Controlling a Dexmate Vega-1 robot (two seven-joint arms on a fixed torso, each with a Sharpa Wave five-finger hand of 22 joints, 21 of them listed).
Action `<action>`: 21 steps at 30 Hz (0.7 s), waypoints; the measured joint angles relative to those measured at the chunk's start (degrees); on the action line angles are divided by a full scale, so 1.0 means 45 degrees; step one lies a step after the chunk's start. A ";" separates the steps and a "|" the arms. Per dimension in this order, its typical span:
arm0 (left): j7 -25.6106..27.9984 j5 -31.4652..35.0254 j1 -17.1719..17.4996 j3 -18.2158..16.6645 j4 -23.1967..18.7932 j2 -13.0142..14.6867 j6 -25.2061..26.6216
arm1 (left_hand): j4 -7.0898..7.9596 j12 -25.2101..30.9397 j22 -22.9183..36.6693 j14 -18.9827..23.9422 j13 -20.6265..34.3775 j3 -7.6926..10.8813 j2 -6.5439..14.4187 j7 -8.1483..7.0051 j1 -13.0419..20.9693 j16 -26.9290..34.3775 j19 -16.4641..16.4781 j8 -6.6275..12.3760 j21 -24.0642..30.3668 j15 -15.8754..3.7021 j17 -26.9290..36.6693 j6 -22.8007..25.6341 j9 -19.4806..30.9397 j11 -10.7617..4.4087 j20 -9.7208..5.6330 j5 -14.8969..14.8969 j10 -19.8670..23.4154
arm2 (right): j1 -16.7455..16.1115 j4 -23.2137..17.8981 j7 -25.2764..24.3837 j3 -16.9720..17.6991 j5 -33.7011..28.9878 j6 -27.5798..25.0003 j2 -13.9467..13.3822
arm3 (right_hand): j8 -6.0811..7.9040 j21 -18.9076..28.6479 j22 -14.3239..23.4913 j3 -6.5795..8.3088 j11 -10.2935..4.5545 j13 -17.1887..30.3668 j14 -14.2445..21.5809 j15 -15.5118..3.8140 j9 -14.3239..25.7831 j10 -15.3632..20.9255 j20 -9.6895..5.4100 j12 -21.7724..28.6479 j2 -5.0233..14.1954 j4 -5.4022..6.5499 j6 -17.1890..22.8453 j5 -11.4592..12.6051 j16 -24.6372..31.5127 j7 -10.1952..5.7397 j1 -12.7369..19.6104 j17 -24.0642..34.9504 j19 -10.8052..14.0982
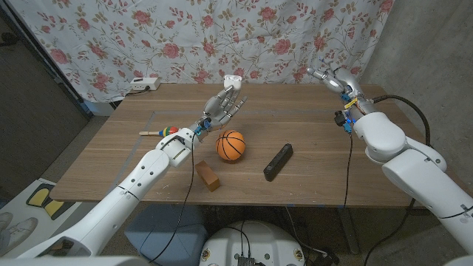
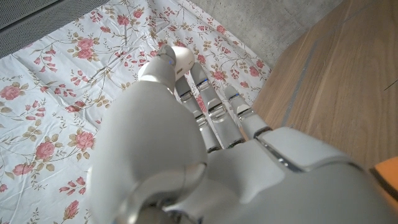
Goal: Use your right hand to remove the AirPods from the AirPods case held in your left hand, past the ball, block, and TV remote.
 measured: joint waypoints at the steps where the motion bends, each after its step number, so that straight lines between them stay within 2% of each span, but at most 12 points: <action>1: 0.0000 0.0000 -0.0022 0.0008 0.0020 0.0006 0.0000 | 0.0000 0.0021 0.0000 0.0000 0.0000 0.0000 -0.0060 0.0001 0.0059 0.0000 0.0000 0.0000 0.0000 0.0000 0.0001 0.0002 0.0000 0.0000 0.0000 0.0000 0.0000 | 0.0000 0.0000 0.0112 0.0000 -0.0030 -0.0105 0.0000 | 0.0000 0.0000 0.0000 0.0019 -0.0046 0.0001 0.0000 0.0000 0.0000 0.0047 0.0000 0.0000 -0.0006 0.0019 -0.0028 0.0000 0.0000 -0.0027 0.0103 -0.0011 0.0000; 2: -0.0145 0.0000 -0.0041 0.0013 0.0039 0.0010 0.0096 | 0.0000 0.0022 0.0000 0.0000 0.0000 0.0000 -0.0061 0.0028 0.0060 0.0000 0.0000 0.0000 0.0000 0.0000 0.0001 0.0029 0.0000 0.0000 0.0000 0.0000 0.0000 | 0.0225 -0.0217 0.0234 0.0004 -0.0062 -0.0219 -0.0336 | 0.0000 0.0000 0.0011 0.0034 -0.0022 0.0007 0.0046 -0.0045 0.0000 0.0072 0.0000 0.0037 -0.0021 0.0033 -0.0073 0.0000 0.0000 -0.0009 0.0112 -0.0019 0.0000; 5: -0.0145 0.0000 -0.0099 0.0034 0.0092 0.0039 0.0096 | 0.0000 0.0023 0.0000 0.0024 0.0000 0.0000 -0.0062 0.0066 0.0060 -0.0002 -0.0001 0.0001 0.0000 0.0024 0.0003 0.0067 -0.0012 0.0000 0.0000 0.0065 0.0001 | 0.0225 -0.0217 0.0507 0.0004 -0.0180 -0.0500 -0.0336 | 0.0000 0.0000 0.0036 0.0086 0.0039 0.0057 0.0067 -0.0064 0.0000 0.0146 0.0000 0.0049 0.0031 -0.0019 -0.0204 0.0000 0.0001 -0.0017 0.0164 -0.0019 -0.0001; 6: -0.0343 0.0003 -0.0110 0.0039 0.0101 0.0049 0.0234 | 0.0000 0.0023 -0.0001 0.0046 0.0000 0.0000 -0.0063 0.0066 0.0060 -0.0003 -0.0001 0.0004 0.0000 0.0046 0.0003 0.0066 -0.0012 0.0002 0.0000 0.0098 0.0002 | 0.0569 -0.0498 0.0609 -0.0060 -0.0220 -0.0592 -0.0780 | 0.0000 0.0000 0.0036 0.0086 0.0005 0.0057 0.0067 -0.0063 0.0000 0.0180 0.0000 0.0049 0.0009 -0.0019 -0.0231 0.0064 0.0001 0.0011 0.0185 -0.0019 0.0000; 8: -0.0343 0.0003 -0.0132 0.0052 0.0117 0.0064 0.0234 | -0.0001 0.0023 -0.0001 0.0069 0.0000 0.0000 -0.0080 0.0067 0.0076 0.0001 -0.0001 0.0099 0.0000 0.0068 0.0001 0.0067 -0.0048 0.0067 0.0000 0.0098 0.0068 | 0.0569 -0.0498 0.0747 -0.0060 -0.0288 -0.0697 -0.0780 | 0.0000 0.0000 0.0035 0.0086 0.0004 0.0071 0.0138 -0.0001 0.0000 0.0181 0.0000 0.0062 -0.0038 -0.0019 -0.0336 0.0099 0.0001 0.0031 0.0232 -0.0019 0.0000; 9: -0.0443 0.0023 -0.0141 0.0055 0.0123 0.0067 0.0290 | -0.0001 0.0023 -0.0001 0.0069 0.0000 -0.0001 -0.0098 0.0064 0.0093 0.0004 0.0028 0.0101 0.0000 0.0068 0.0000 0.0070 -0.0049 0.0067 0.0029 0.0098 0.0069 | 0.0774 -0.0647 0.0800 -0.0109 -0.0316 -0.0739 -0.1019 | 0.0000 0.0000 0.0036 0.0085 -0.0068 0.0099 0.0138 -0.0001 0.0000 0.0254 0.0000 0.0097 -0.0038 -0.0019 -0.0338 0.0099 0.0001 0.0030 0.0232 -0.0018 -0.0001; 12: -0.0542 0.0038 -0.0159 0.0067 0.0158 0.0070 0.0324 | 0.0036 0.0023 -0.0001 0.0069 0.0000 -0.0070 -0.0134 0.0047 0.0127 0.0047 0.0067 0.0103 0.0099 0.0068 -0.0025 0.0139 -0.0049 0.0067 0.0067 0.0186 0.0072 | 0.0926 -0.0756 0.0992 -0.0139 -0.0405 -0.0893 -0.1215 | 0.0000 0.0000 0.0035 0.0085 -0.0183 0.0151 0.0200 -0.0062 0.0000 0.0370 0.0000 0.0145 -0.0038 -0.0019 -0.0343 0.0099 0.0095 0.0027 0.0331 -0.0018 -0.0001; 16: -0.0542 0.0038 -0.0208 0.0099 0.0229 0.0056 0.0324 | 0.0020 0.0021 -0.0002 0.0205 0.0000 -0.0087 -0.0213 0.0064 0.0139 0.0048 0.0067 0.0103 0.0099 0.0068 -0.0044 0.0169 -0.0054 0.0111 0.0067 0.0201 0.0203 | 0.1049 -0.0859 0.1238 -0.0140 -0.0482 -0.1024 -0.1364 | 0.0000 0.0000 0.0035 0.0122 -0.0134 0.0179 0.0200 -0.0062 0.0000 0.0454 0.0000 0.0146 -0.0037 0.0018 -0.0452 0.0099 0.0096 0.0051 0.0331 -0.0018 -0.0001; 21: -0.0542 0.0038 -0.0243 0.0153 0.0298 -0.0022 0.0324 | 0.0058 0.0020 0.0015 0.0206 0.0000 -0.0125 -0.0263 0.0085 0.0160 0.0048 0.0390 0.0155 0.0245 0.0066 -0.0110 0.0190 -0.0118 0.0111 -0.0167 0.0401 0.0204 | 0.1218 -0.0963 0.1466 -0.0138 -0.0529 -0.1051 -0.1586 | 0.0000 0.0000 0.0035 0.0155 -0.0233 0.0236 0.0199 -0.0061 0.0000 0.0496 0.0000 0.0145 -0.0083 0.0052 -0.0451 0.0195 0.0095 0.0052 0.0377 -0.0017 -0.0001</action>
